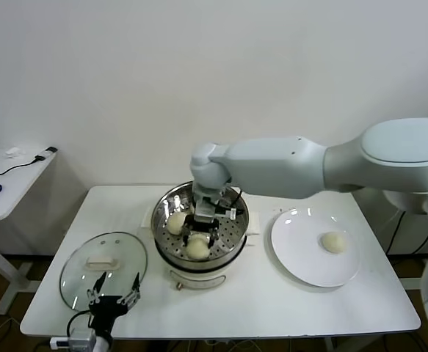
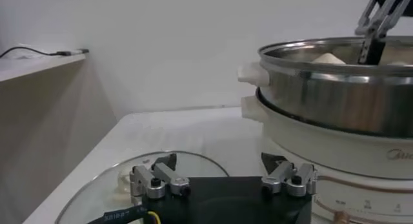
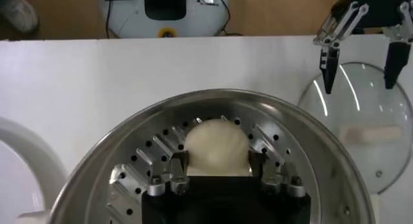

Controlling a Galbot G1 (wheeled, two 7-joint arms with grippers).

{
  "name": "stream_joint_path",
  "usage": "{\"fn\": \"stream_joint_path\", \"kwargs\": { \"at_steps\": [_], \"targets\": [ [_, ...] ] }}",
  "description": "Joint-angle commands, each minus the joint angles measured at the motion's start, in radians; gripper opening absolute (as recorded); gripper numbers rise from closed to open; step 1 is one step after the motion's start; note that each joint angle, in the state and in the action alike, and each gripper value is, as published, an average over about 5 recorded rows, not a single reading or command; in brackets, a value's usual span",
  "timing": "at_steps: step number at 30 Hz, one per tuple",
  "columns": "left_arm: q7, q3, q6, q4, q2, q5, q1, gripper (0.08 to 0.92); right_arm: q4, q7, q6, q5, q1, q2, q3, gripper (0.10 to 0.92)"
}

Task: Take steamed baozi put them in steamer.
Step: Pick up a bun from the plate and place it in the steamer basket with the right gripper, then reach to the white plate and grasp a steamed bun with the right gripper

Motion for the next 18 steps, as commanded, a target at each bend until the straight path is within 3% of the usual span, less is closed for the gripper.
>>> {"fn": "stream_joint_path", "kwargs": {
  "at_steps": [1, 6, 12, 15, 18],
  "targets": [
    [0.0, 0.0, 0.0, 0.0, 0.001, 0.0, 0.0, 0.823, -0.046, 0.009, 0.057, 0.002, -0.022, 0.028, 0.004, 0.721],
    [0.0, 0.001, 0.001, -0.007, 0.001, 0.0, 0.003, 0.823, -0.011, -0.013, 0.06, 0.097, 0.069, -0.035, 0.024, 0.814],
    [0.001, 0.001, 0.0, -0.014, 0.001, -0.001, 0.007, 0.823, 0.004, -0.073, 0.004, 0.337, 0.25, -0.217, -0.047, 0.822],
    [0.001, 0.003, 0.001, -0.017, 0.001, 0.0, 0.008, 0.823, -0.004, -0.081, -0.145, 0.45, 0.35, -0.349, -0.156, 0.823],
    [0.001, 0.004, 0.0, -0.021, 0.001, 0.0, 0.008, 0.823, 0.005, -0.077, -0.338, 0.471, 0.419, -0.489, -0.245, 0.823]
  ]
}}
